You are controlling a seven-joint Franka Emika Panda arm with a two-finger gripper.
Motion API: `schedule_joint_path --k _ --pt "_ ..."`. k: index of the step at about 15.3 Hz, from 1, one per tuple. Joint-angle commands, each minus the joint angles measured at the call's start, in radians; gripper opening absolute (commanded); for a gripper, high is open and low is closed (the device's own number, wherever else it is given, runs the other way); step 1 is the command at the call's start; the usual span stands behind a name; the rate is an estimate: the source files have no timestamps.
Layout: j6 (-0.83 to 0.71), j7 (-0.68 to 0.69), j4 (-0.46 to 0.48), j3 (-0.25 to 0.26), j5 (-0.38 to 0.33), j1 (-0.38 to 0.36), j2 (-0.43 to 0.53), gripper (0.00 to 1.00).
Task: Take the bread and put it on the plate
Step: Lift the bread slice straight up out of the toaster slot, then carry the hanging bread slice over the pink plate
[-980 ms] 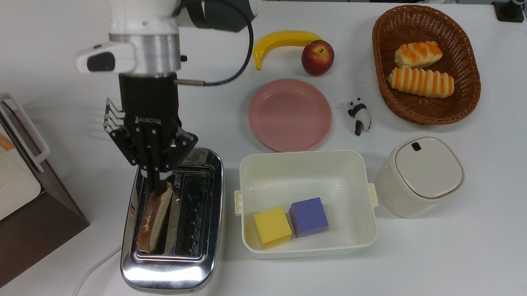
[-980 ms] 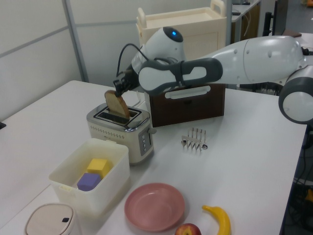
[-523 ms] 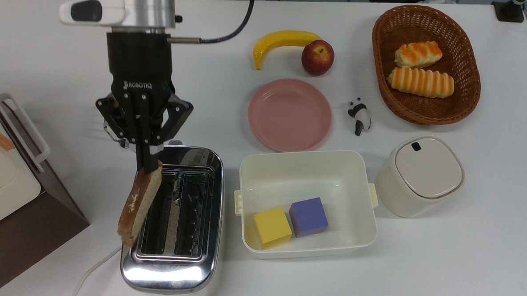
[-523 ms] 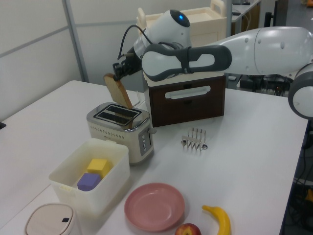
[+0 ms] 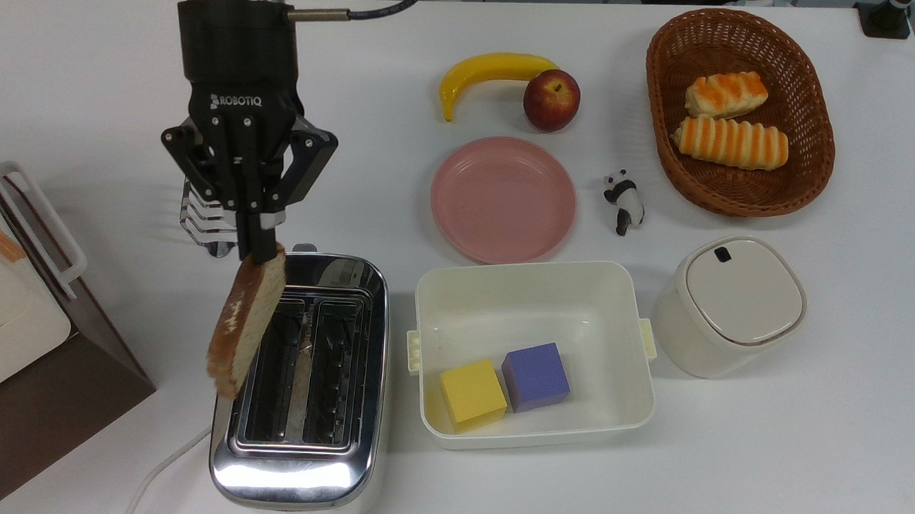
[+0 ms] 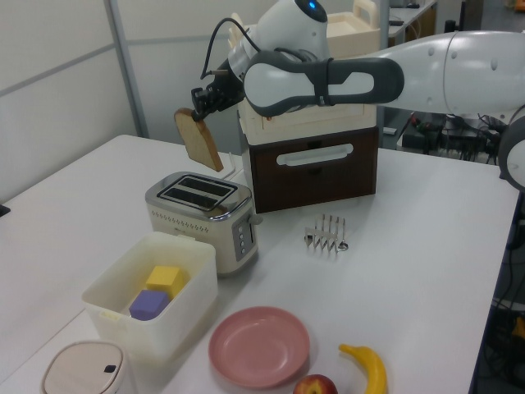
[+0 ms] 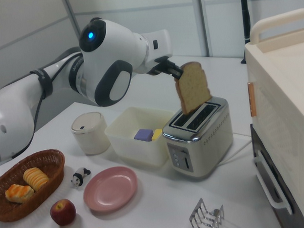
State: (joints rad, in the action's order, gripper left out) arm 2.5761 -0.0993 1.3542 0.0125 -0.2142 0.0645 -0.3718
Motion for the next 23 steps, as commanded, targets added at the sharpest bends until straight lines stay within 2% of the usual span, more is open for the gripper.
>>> schedule_joint_path --k 1,5,11,19,23 --pt "-0.109 -0.005 0.045 0.01 -0.007 -0.009 0.063 0.0" --pt "-0.244 0.003 0.045 0.01 0.001 -0.009 0.091 0.0" --pt "-0.479 0.09 0.045 0.009 0.022 -0.014 0.114 0.0" --pt "-0.655 0.148 0.039 0.001 0.019 -0.02 0.14 0.0" --pt "-0.675 0.145 0.043 0.0 0.015 -0.026 0.16 0.0"
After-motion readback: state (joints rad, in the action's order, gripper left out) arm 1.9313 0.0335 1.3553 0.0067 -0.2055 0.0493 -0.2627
